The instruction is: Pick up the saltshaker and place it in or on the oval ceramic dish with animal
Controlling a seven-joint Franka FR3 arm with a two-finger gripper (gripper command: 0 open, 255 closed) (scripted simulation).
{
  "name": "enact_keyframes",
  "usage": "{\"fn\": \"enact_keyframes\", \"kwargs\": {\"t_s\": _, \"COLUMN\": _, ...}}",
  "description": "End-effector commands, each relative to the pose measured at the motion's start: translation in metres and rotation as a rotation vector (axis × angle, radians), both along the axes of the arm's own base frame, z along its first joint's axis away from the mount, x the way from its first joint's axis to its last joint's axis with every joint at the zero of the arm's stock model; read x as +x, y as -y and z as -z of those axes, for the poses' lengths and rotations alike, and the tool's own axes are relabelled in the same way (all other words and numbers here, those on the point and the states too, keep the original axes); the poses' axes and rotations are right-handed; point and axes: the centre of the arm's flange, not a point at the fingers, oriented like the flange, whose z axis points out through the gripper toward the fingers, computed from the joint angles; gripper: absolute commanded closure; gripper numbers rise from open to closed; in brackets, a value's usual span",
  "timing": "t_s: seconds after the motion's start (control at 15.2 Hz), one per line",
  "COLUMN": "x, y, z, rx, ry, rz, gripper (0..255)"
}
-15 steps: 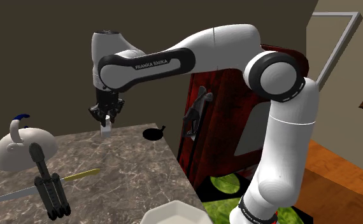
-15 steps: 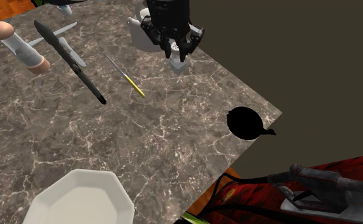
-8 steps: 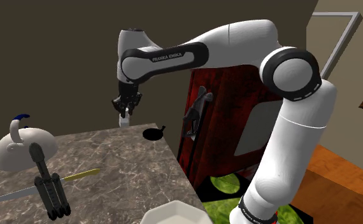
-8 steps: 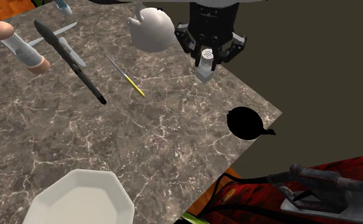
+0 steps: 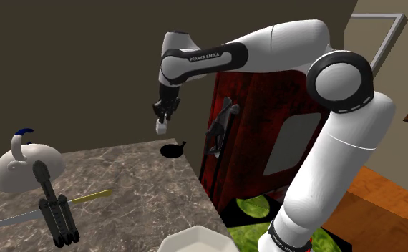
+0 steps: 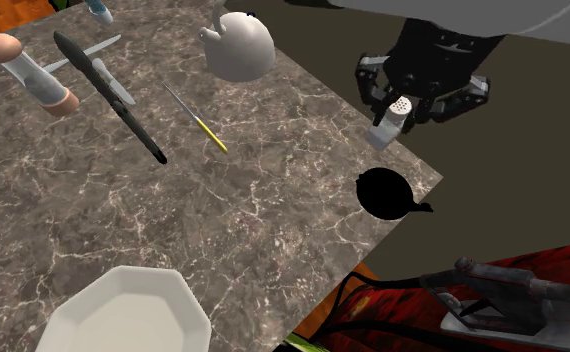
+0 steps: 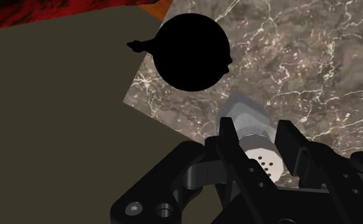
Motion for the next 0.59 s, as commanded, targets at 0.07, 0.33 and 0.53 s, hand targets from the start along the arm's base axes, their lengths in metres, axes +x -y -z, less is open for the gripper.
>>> {"fn": "enact_keyframes", "kwargs": {"t_s": 0.07, "x": -0.005, "y": 0.038, "z": -0.007, "rx": 0.000, "ry": 0.000, "rz": -0.002, "gripper": 255}}
{"fn": "enact_keyframes", "kwargs": {"t_s": 0.33, "x": -0.009, "y": 0.070, "z": -0.001, "rx": 0.000, "ry": 0.000, "rz": -0.002, "gripper": 255}}
{"fn": "enact_keyframes", "kwargs": {"t_s": 0.53, "x": -0.009, "y": 0.070, "z": 0.015, "rx": 0.000, "ry": 0.000, "rz": -0.002, "gripper": 255}}
